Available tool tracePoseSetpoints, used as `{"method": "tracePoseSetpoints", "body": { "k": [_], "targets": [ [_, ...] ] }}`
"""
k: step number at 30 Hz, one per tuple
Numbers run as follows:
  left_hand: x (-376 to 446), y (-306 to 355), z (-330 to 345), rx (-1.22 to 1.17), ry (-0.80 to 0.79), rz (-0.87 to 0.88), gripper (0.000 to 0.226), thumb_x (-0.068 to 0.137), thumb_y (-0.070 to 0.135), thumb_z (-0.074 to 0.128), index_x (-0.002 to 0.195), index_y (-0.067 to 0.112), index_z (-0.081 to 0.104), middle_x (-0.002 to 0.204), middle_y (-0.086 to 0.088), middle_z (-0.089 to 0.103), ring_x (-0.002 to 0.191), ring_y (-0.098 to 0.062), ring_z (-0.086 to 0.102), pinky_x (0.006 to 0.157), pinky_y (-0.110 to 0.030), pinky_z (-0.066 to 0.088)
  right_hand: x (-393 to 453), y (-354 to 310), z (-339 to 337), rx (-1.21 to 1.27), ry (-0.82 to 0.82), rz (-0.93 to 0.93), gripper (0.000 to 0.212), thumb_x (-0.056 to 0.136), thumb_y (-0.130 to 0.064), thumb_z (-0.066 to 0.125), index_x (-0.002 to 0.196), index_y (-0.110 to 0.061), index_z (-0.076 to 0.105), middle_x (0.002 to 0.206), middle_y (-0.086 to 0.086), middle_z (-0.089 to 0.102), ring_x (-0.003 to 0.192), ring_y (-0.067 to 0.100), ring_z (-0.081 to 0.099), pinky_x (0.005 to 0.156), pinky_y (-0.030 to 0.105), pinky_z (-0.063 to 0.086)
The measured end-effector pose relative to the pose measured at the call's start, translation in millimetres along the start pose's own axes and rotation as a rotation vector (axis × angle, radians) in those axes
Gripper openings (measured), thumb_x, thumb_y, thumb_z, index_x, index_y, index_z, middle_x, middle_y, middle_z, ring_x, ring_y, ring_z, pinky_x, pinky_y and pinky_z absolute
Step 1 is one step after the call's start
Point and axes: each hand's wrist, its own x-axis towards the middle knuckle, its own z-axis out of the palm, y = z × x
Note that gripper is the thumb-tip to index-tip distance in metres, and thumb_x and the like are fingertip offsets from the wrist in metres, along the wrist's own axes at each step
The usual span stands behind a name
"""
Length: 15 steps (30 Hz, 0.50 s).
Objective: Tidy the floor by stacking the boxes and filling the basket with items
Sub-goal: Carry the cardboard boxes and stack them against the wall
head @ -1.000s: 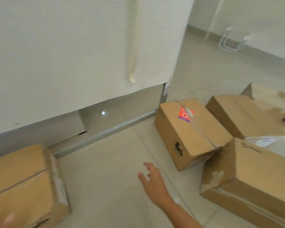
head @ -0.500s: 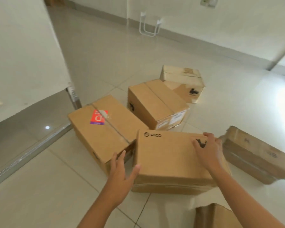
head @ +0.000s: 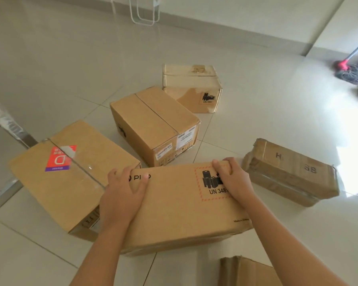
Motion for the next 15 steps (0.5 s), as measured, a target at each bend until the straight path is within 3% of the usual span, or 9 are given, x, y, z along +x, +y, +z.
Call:
{"method": "tracePoseSetpoints", "body": {
  "k": [3, 5, 8, 11, 13, 15],
  "targets": [
    [-3, -1, -1, -0.014, 0.015, 0.013, 0.051, 0.087, 0.060, 0.037, 0.127, 0.029, 0.045, 0.137, -0.005, 0.037, 0.108, -0.030, 0.055, 0.082, -0.039, 0.047, -4, 1, -1, 0.071, 0.019, -0.033, 0.039, 0.089, -0.062, 0.038, 0.106, -0.029, 0.049, 0.075, -0.004, 0.068, 0.063, 0.011, 0.068, 0.058, 0.029, 0.056],
    [-9, -1, -4, -0.042, 0.033, 0.014, 0.047, 0.090, 0.055, 0.036, 0.125, 0.027, 0.049, 0.133, -0.004, 0.041, 0.107, -0.027, 0.055, 0.079, -0.037, 0.047, -7, 4, -1, 0.111, 0.090, -0.024, 0.042, 0.092, -0.061, 0.032, 0.102, -0.028, 0.055, 0.075, -0.004, 0.067, 0.069, 0.012, 0.067, 0.065, 0.031, 0.054],
    [-17, 2, -13, -0.201, 0.089, 0.001, 0.032, 0.094, 0.047, 0.036, 0.096, 0.024, 0.058, 0.102, 0.001, 0.055, 0.086, -0.018, 0.053, 0.064, -0.028, 0.036, -14, 11, -7, 0.150, 0.157, 0.081, 0.049, 0.092, -0.060, 0.030, 0.087, -0.026, 0.064, 0.075, -0.002, 0.069, 0.079, 0.018, 0.067, 0.081, 0.039, 0.053],
    [-24, 0, -24, -0.543, 0.077, -0.177, 0.034, 0.092, 0.041, 0.050, 0.069, 0.017, 0.052, 0.071, 0.000, 0.055, 0.073, -0.021, 0.051, 0.056, -0.027, 0.032, -35, 14, -19, 0.245, -0.036, 0.263, 0.052, 0.092, -0.056, 0.029, 0.075, -0.018, 0.059, 0.066, 0.002, 0.068, 0.070, 0.023, 0.067, 0.079, 0.041, 0.055],
    [-35, -8, -32, -0.768, -0.051, -0.420, 0.025, 0.085, 0.039, 0.061, 0.085, 0.014, 0.057, 0.083, -0.003, 0.058, 0.080, -0.024, 0.055, 0.058, -0.028, 0.036, -50, 15, -30, 0.359, -0.240, 0.340, 0.049, 0.094, -0.051, 0.027, 0.073, -0.014, 0.051, 0.062, 0.004, 0.062, 0.061, 0.023, 0.062, 0.073, 0.036, 0.052],
    [-55, -15, -45, -0.988, -0.309, -0.609, 0.033, 0.080, 0.042, 0.061, 0.099, 0.015, 0.057, 0.089, -0.007, 0.062, 0.072, -0.020, 0.061, 0.057, -0.028, 0.042, -63, 13, -41, 0.438, -0.376, 0.380, 0.041, 0.091, -0.050, 0.032, 0.078, -0.014, 0.046, 0.068, 0.007, 0.060, 0.067, 0.025, 0.058, 0.077, 0.038, 0.047]
  ]
}}
